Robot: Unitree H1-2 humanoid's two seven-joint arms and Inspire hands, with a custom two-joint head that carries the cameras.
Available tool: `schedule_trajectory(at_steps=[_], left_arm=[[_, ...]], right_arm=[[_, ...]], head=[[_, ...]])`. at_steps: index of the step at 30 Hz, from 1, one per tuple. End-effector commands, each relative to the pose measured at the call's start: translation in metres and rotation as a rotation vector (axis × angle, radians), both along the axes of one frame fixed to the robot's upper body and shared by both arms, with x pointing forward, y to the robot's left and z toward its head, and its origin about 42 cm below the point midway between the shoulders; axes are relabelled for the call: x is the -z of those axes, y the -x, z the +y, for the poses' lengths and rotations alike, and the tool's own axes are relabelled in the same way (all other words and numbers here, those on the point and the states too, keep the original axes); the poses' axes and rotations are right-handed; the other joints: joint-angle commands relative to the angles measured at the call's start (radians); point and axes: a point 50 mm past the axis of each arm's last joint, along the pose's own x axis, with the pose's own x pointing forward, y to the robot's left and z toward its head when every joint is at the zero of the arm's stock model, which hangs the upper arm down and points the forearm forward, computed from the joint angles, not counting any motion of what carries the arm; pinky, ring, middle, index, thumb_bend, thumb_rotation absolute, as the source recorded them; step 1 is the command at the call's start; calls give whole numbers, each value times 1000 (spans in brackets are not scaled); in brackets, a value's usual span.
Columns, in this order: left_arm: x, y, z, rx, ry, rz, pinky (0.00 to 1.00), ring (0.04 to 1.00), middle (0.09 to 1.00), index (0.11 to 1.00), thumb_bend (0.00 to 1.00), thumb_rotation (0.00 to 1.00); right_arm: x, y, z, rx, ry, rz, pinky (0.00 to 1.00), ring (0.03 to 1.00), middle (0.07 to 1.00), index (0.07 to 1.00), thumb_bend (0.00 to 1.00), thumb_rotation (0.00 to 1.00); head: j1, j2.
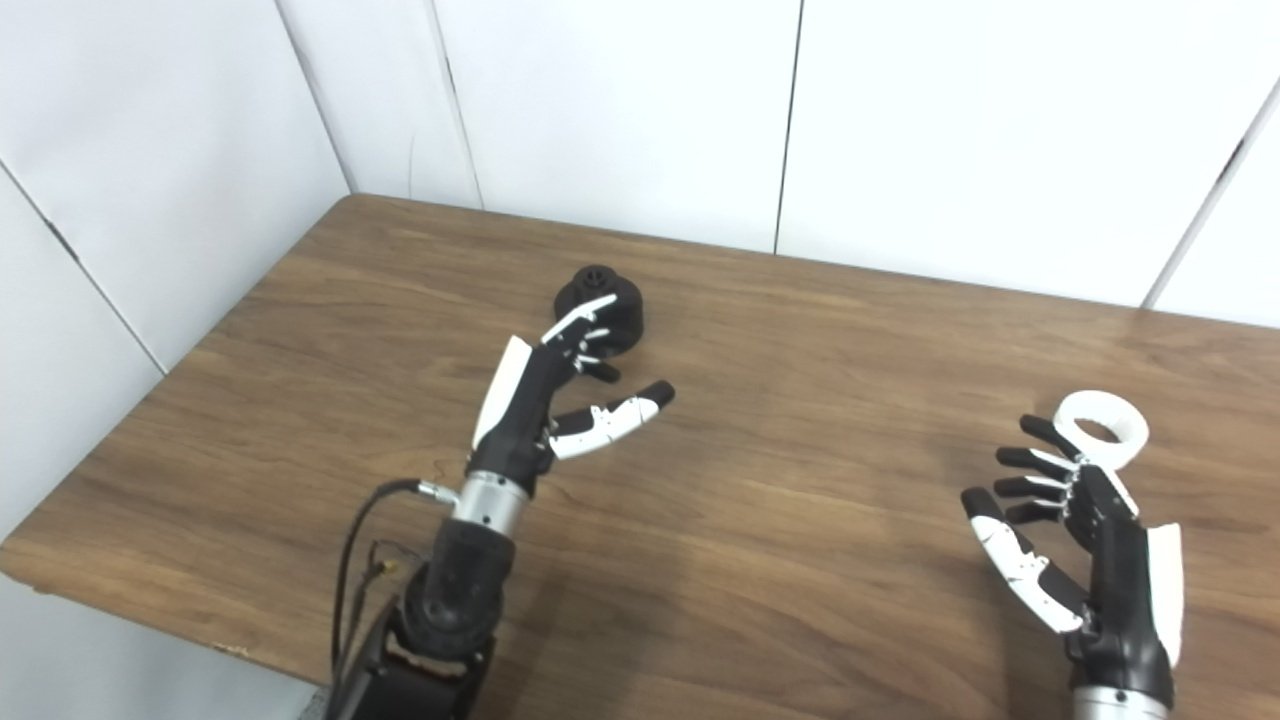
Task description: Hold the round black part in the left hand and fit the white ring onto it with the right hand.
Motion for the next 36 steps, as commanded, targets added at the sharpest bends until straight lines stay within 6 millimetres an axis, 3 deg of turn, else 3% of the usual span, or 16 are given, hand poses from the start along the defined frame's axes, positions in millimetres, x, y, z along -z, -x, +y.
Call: schedule_trajectory(at_steps=[1, 9, 15, 25, 36], left_arm=[[-30, -10, 6, -5, -43, -101, 638, 799, 852, 831, 670, 312], [-46, -24, 29, -38, -95, -94, 741, 847, 873, 848, 681, 288], [-59, -38, 43, -62, -156, -91, 770, 873, 901, 872, 712, 335], [-82, -63, 67, -105, -329, -81, 732, 862, 887, 867, 757, 342], [-60, -91, 89, -114, -488, 21, 710, 865, 888, 863, 816, 394]], right_arm=[[-10, -5, -2, -5, 18, -41, 479, 581, 666, 770, 587, 410], [-8, -7, -3, -5, 15, -36, 482, 584, 665, 771, 586, 408], [-8, -6, -5, -5, 16, -39, 483, 585, 670, 768, 592, 410], [-10, -6, -7, -2, 35, -42, 489, 587, 671, 765, 575, 410], [-7, -7, -7, -5, 23, -49, 477, 571, 648, 757, 591, 411]], head=[[1, 0], [-1, -2], [-3, -3], [-1, -4], [-9, -7]])
